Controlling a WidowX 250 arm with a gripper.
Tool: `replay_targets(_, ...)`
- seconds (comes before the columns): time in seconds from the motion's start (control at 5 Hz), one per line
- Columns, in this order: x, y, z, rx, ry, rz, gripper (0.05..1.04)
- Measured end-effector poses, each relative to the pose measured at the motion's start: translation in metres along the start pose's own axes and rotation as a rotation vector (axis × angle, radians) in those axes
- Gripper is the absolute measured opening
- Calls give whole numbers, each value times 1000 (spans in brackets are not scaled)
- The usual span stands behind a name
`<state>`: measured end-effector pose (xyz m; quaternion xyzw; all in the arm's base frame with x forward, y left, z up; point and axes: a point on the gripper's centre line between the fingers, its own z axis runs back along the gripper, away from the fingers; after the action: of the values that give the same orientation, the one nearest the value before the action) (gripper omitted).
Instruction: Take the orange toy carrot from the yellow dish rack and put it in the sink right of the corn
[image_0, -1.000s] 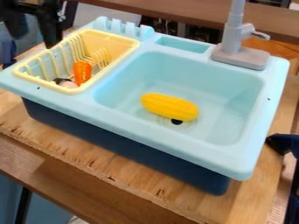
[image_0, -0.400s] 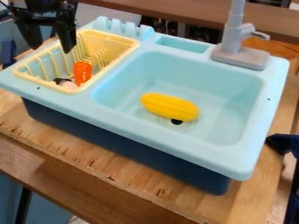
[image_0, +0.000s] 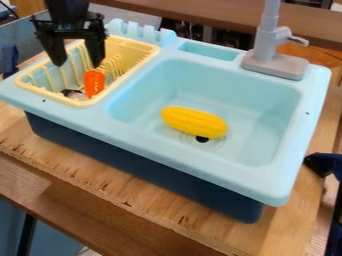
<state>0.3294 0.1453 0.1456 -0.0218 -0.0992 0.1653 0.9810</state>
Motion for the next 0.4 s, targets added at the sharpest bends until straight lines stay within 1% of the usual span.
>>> replay_targets(0.2,0,-9,-7,-6,19,13,999)
replay_targets(0.4,3,-18,-20,3,69,21,999)
